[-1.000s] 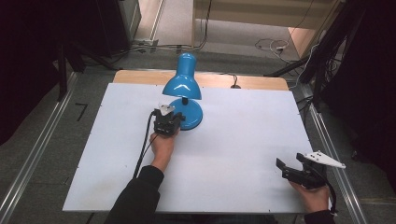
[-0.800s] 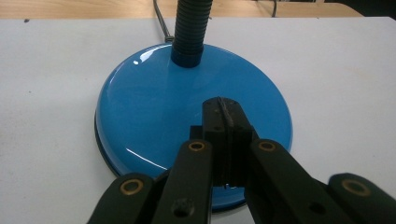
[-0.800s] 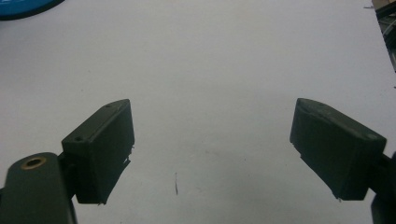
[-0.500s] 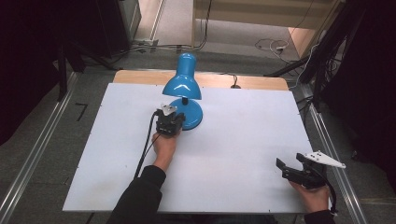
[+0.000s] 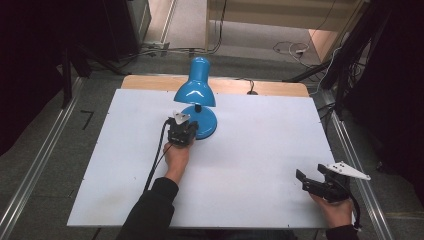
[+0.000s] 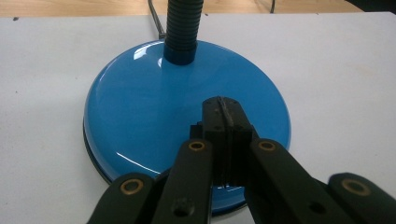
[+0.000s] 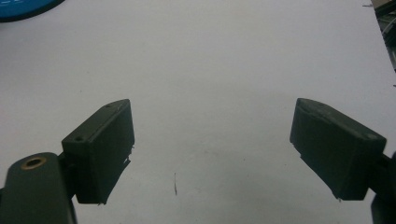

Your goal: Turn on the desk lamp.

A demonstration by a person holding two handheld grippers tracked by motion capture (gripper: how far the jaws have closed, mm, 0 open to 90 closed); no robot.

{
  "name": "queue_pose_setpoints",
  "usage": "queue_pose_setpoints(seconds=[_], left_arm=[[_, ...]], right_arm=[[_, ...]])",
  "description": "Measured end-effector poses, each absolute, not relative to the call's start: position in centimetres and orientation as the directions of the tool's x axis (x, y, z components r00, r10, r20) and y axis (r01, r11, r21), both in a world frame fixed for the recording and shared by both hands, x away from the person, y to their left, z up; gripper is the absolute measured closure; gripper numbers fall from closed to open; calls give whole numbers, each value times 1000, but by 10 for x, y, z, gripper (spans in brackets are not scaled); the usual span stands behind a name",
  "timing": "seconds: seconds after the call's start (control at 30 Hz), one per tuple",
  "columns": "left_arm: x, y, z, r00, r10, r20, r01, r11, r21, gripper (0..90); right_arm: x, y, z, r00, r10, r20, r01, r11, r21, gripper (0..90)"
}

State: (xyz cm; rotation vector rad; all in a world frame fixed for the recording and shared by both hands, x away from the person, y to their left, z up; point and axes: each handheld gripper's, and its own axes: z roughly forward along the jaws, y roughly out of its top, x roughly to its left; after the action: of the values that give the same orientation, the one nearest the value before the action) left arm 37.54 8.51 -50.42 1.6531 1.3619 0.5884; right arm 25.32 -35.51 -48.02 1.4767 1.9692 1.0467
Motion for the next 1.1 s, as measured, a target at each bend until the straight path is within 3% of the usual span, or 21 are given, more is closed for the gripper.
queue_pose_setpoints(seconds=[1.1], left_arm=[[373,85,-504,282,943,-175,530,-1,848,900]], right_arm=[[253,-356,-481,-312,948,71,595,137,792,120]])
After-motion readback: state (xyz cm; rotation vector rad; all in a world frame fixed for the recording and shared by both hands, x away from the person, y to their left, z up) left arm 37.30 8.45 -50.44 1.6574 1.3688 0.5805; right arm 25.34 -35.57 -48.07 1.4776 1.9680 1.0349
